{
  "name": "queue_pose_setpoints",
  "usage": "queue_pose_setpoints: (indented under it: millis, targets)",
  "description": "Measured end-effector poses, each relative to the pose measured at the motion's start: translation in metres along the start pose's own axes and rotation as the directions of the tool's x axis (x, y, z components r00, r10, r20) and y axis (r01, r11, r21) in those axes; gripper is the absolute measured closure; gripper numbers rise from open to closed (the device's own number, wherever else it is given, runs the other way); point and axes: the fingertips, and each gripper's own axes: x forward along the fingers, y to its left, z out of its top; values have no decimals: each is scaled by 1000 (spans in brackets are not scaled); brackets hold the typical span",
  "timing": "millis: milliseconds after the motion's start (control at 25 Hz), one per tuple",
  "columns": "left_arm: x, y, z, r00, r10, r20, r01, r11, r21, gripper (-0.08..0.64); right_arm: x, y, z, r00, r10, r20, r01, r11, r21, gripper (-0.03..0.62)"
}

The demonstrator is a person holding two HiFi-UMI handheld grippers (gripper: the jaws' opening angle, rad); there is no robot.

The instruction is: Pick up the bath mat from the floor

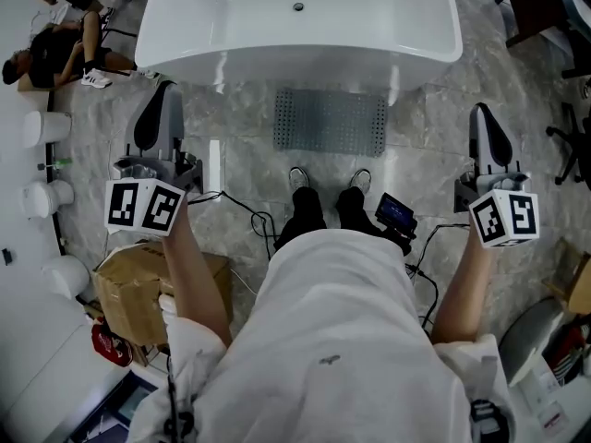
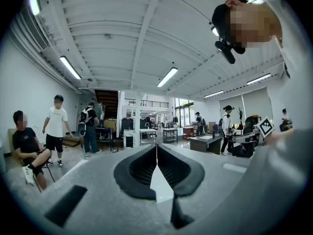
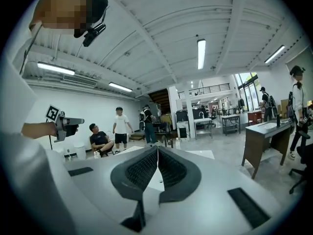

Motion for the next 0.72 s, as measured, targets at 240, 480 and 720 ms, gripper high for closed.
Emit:
queue_pose_setpoints:
  millis: [240, 480, 720]
  targets:
    - [6, -27, -33, 997, -1, -79, -1, 999, -35, 545, 0, -10, -45, 995, 30, -93, -24, 998, 62, 583]
    - [0, -29, -53, 992, -15, -126, 10, 999, -44, 545, 10, 0, -68, 990, 44, -137, -32, 995, 91, 583]
    - [2, 8, -69, 990, -33, -140, 24, 997, -70, 545, 35, 26, -85, 980, 36, -196, -19, 996, 91, 583]
